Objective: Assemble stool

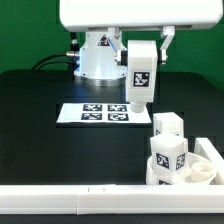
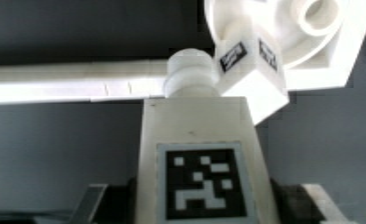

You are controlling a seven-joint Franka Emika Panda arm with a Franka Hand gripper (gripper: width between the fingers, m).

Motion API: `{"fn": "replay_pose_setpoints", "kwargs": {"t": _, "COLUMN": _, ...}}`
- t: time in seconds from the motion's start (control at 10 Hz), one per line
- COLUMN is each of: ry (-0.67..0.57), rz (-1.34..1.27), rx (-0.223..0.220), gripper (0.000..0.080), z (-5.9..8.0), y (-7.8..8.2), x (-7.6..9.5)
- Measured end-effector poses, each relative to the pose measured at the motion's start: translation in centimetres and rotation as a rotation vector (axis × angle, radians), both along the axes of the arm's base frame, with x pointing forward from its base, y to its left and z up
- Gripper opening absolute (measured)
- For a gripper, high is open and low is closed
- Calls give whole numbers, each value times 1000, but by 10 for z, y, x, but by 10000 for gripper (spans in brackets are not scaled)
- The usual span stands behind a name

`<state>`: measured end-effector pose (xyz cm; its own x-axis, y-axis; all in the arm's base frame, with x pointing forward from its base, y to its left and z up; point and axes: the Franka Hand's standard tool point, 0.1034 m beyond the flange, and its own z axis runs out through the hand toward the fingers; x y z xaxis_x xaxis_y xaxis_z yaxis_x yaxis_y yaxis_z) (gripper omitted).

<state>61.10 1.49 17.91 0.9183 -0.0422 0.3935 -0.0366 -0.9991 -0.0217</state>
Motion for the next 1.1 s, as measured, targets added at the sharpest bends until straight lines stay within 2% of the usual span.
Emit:
{"fn": "replay_pose_setpoints", "kwargs": {"t": 0.1, "ry": -34, "rz": -4, "rx": -4, "gripper": 333, "z": -2, "y": -1, "x": -1}}
{"fn": "replay_pose_setpoints", "kwargs": {"t": 0.2, "ry": -37, "rz": -42, "rx": 21, "gripper": 333, "z": -2, "y": 10, "x": 0}}
{"fn": "replay_pose_setpoints", "kwargs": {"t": 0.3, "ry": -50, "rz": -44, "rx": 49, "gripper": 333, "z": -2, "y": 45, "x": 3}}
{"fn": "replay_pose_setpoints", "kwargs": {"t": 0.4, "ry": -150, "rz": -22, "rx": 68, "gripper": 333, "z": -5, "y": 84, "x": 12}}
{"fn": "replay_pose_setpoints", "kwargs": {"t": 0.5, "ry": -179, "rz": -7, "rx": 67, "gripper": 333, "z": -15, "y": 99, "x": 11}}
{"fn": "replay_pose_setpoints", "kwargs": {"t": 0.6, "ry": -200, "rz": -17, "rx": 56, "gripper": 333, "z": -16, "y": 85, "x": 13}}
{"fn": "replay_pose_setpoints", "kwargs": {"t": 0.9, "ry": -194, "rz": -10, "rx": 51, "gripper": 333, "z": -18, "y": 84, "x": 12}}
{"fn": "replay_pose_setpoints", "kwargs": {"t": 1.0, "ry": -240, "rz": 4, "rx": 33, "gripper": 333, "z": -22, "y": 81, "x": 14}}
{"fn": "replay_pose_setpoints", "kwargs": {"t": 1.1, "ry": -255, "rz": 8, "rx": 28, "gripper": 333, "z": -34, "y": 84, "x": 12}}
